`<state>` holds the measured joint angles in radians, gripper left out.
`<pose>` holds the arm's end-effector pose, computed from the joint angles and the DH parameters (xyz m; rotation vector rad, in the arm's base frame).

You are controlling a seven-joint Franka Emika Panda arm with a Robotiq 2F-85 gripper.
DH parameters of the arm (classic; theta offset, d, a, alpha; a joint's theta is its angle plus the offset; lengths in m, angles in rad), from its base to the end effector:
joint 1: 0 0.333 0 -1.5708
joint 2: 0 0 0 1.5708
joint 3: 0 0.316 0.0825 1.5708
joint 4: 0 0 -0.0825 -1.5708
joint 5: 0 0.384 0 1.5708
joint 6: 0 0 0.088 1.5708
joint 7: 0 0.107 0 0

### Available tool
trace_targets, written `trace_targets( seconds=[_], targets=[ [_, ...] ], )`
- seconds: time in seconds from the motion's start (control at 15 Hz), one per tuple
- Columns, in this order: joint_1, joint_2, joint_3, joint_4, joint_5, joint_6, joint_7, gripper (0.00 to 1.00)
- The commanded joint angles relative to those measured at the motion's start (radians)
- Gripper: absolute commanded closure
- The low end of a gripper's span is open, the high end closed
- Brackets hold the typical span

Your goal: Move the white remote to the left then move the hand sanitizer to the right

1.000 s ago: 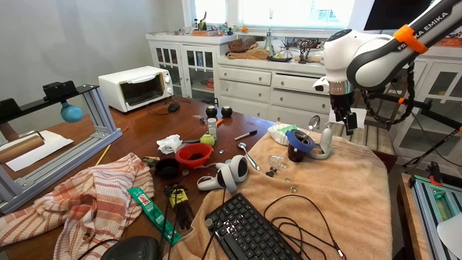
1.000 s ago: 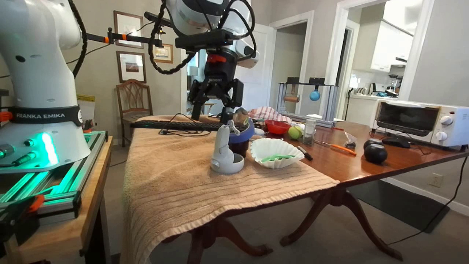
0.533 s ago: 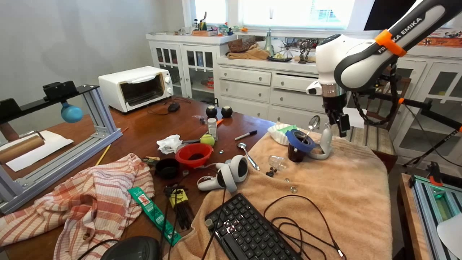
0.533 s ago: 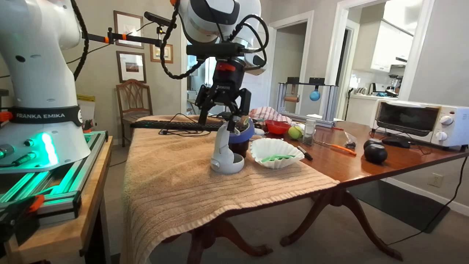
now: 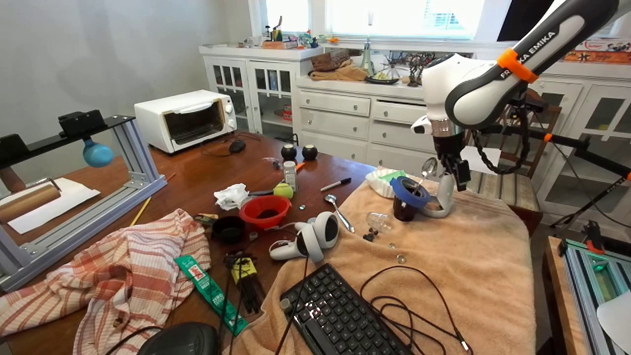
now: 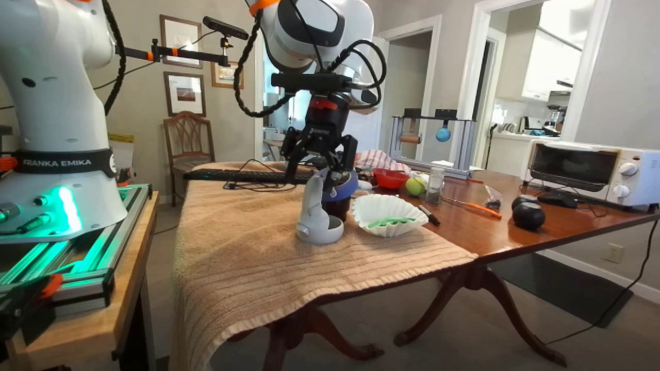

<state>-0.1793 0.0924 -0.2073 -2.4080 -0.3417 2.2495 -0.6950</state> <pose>0.4288 -0.1858 0.2582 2.8896 0.8249 -0.5234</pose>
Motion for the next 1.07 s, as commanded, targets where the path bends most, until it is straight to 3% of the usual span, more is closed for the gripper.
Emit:
trace_targets(
  seconds=[0.0,0.33,0.47,0.53,0.6,0.67,1.0],
  targets=[
    [-0.012,0.034,0.016,0.029,0.032,-0.008,-0.027,0.35],
    [-0.008,0.042,0.026,0.040,0.027,-0.007,-0.015,0.76],
    [-0.007,0.045,0.031,0.044,0.025,-0.011,-0.011,0.80],
    [-0.006,0.045,0.033,0.046,0.024,-0.013,-0.010,0.75],
    [-0.005,0.045,0.034,0.046,0.022,-0.015,-0.005,0.79],
    [-0.005,0.044,0.035,0.047,0.024,-0.020,-0.004,0.92],
    [-0.007,-0.053,0.029,-0.023,0.050,-0.117,0.066,0.92]
  ],
)
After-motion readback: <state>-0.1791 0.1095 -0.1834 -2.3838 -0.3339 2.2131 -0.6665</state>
